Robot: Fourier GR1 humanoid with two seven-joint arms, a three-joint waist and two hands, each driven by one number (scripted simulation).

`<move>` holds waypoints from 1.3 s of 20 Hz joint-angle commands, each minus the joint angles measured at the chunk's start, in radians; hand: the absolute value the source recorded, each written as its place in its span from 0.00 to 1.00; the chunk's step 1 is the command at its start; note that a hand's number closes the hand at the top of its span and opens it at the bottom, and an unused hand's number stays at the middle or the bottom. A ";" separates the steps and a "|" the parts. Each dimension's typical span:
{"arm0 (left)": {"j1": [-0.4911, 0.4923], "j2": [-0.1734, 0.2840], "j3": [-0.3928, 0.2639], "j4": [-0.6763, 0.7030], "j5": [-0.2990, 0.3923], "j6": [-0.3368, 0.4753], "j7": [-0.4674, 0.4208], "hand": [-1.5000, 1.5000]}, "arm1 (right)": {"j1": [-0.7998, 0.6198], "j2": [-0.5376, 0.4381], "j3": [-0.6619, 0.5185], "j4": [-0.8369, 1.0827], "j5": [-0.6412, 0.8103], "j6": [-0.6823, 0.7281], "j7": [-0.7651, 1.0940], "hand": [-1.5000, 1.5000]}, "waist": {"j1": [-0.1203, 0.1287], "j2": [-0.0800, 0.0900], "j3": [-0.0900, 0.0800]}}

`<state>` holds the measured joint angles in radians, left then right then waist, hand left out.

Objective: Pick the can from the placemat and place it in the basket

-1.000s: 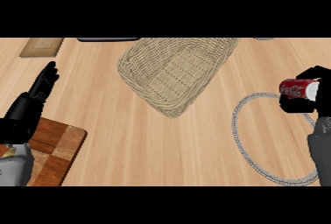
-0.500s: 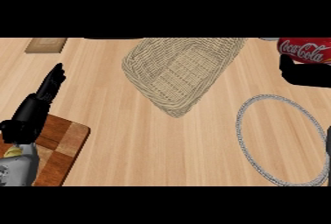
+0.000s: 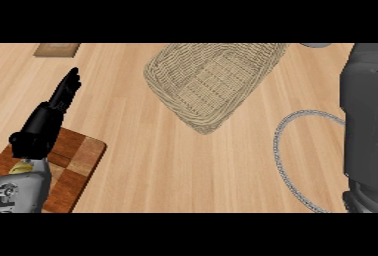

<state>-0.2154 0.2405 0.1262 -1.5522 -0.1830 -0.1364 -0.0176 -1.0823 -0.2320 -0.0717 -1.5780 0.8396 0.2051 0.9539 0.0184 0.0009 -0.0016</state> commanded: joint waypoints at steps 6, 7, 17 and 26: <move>-0.006 -0.001 -0.001 -0.015 0.009 -0.014 0.015 0.50 | -0.273 0.076 -0.063 0.424 0.004 -0.086 0.034 1.00 | 0.010 0.003 0.001; -0.028 0.016 0.018 0.043 0.021 -0.030 -0.016 0.50 | -0.273 0.071 -0.067 0.455 -0.018 -0.061 0.003 1.00 | 0.003 0.004 0.000; 0.014 -0.025 -0.012 -0.017 -0.005 0.002 0.001 0.50 | -0.322 0.127 -0.045 0.718 0.023 -0.043 0.059 1.00 | 0.002 0.002 0.001; -0.041 0.037 0.046 -0.001 0.030 -0.036 0.038 0.50 | -0.329 0.070 0.029 0.854 0.065 0.133 -0.012 1.00 | -0.006 0.002 0.001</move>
<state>-0.2326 0.2397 0.1352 -1.5552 -0.1822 -0.1445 -0.0002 -1.4365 -0.1599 -0.0731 -0.7742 0.8952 0.2638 0.9583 0.0139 0.0022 -0.0010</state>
